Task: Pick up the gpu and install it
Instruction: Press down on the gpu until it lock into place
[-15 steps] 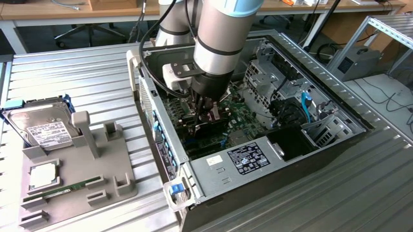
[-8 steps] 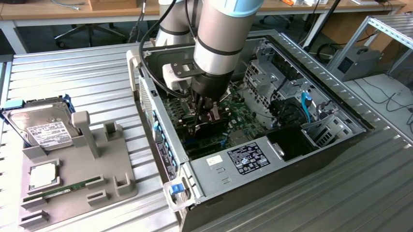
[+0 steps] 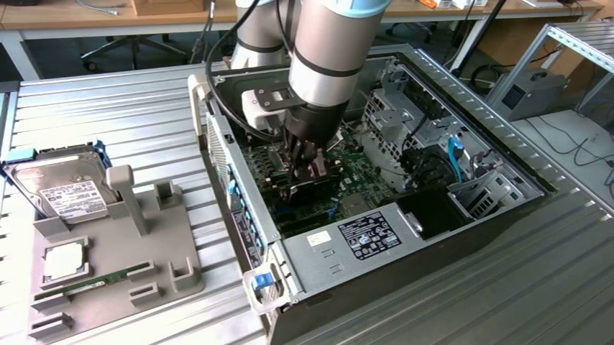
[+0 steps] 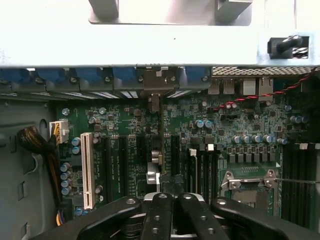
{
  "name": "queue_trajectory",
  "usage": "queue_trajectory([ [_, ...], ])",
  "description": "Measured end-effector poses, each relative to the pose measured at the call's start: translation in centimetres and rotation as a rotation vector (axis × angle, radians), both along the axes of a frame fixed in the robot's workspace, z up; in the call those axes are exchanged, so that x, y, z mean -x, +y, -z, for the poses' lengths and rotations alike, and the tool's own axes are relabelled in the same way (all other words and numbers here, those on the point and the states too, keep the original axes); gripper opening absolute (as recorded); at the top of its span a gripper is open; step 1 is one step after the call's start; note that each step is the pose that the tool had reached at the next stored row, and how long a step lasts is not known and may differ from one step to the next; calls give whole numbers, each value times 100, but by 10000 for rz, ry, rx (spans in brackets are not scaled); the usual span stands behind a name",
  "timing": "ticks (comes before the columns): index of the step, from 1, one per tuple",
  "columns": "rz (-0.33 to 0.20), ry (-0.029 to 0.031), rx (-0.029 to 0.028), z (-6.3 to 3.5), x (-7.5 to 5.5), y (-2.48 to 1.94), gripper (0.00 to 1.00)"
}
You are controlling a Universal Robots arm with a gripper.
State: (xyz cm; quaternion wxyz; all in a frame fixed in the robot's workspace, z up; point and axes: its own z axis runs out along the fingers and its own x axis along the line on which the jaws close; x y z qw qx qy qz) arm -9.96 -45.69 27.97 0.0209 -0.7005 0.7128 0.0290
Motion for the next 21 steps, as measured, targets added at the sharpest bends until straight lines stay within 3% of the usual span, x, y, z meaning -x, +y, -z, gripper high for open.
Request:
queue_trajectory([
  [9,0,1,1,-18,-53,0,11],
  [21,0,0,0,-167,-127,0,11],
])
